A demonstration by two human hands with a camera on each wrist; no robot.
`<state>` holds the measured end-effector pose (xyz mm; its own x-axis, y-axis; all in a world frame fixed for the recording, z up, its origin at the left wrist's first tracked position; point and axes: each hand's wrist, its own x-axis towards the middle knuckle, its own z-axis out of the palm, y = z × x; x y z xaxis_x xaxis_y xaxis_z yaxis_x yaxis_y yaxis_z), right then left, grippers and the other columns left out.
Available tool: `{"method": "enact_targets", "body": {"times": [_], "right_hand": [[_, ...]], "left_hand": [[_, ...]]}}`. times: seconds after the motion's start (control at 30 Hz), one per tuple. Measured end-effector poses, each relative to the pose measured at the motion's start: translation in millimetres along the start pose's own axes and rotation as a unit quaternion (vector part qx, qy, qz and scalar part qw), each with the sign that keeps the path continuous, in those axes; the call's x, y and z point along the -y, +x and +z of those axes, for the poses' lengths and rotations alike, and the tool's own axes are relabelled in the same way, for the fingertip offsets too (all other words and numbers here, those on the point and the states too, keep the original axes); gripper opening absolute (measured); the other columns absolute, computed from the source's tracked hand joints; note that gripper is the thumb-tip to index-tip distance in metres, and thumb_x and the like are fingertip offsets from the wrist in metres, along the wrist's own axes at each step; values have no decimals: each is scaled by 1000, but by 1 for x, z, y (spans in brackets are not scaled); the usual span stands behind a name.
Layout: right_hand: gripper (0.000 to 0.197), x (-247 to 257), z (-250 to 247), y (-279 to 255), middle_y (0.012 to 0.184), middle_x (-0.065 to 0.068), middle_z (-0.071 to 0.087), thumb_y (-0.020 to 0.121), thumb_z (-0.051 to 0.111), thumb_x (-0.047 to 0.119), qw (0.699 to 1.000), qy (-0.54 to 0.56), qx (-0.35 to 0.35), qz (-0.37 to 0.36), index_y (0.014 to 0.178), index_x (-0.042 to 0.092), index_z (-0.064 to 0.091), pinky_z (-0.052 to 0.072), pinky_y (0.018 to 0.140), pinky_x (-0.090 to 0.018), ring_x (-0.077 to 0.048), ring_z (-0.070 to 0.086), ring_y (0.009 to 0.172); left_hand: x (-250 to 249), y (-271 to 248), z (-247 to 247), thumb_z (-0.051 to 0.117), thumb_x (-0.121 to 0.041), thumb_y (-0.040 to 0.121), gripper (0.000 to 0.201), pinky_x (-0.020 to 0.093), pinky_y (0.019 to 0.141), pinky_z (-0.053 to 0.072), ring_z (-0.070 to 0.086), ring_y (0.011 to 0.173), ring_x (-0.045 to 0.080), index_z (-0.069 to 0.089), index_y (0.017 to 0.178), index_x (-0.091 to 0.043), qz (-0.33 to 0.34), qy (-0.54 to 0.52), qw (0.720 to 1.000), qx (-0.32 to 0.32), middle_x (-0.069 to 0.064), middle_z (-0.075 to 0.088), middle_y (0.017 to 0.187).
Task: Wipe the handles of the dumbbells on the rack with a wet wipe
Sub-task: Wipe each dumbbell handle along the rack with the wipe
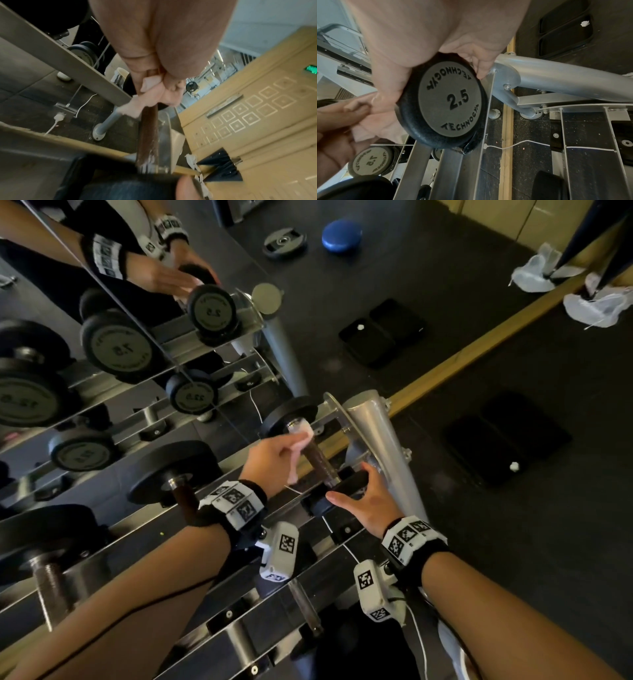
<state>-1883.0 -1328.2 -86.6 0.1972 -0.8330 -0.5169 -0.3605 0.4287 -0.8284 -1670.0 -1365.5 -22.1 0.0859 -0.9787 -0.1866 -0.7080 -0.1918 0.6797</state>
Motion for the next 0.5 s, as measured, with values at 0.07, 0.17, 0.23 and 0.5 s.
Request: {"method": "enact_targets", "body": {"times": [0.07,0.17,0.23,0.5], "right_hand": [[119,-2,2,0,159,-2,27,54,75,76,1000,10,-6,2,150,36,17,32,113,-44,-24,33,143],[124,-5,7,-1,160,-1,24,50,78,76,999,37,-21,10,149,39,14,32,114,-45,-24,29,145],[124,-6,9,-1,160,0,25,49,79,76,999,41,-27,11,149,39,15,32,114,-45,-23,30,144],[118,3,2,-3,155,-4,35,60,82,64,1000,18,-19,7,153,27,19,34,115,-45,-24,37,141]], "left_hand": [[-2,6,-5,47,-22,102,34,-4,59,39,64,73,-10,65,126,-40,8,0,998,-61,-18,65,87],[-4,11,3,41,-20,105,38,-1,77,39,64,94,8,58,135,-36,62,67,996,-6,-4,68,109],[-2,14,19,39,-6,101,47,20,108,35,46,134,19,50,142,-25,124,202,967,89,3,52,143],[-3,11,29,46,-4,95,52,40,120,22,31,142,17,45,145,-19,285,353,875,173,-2,41,151]]}}
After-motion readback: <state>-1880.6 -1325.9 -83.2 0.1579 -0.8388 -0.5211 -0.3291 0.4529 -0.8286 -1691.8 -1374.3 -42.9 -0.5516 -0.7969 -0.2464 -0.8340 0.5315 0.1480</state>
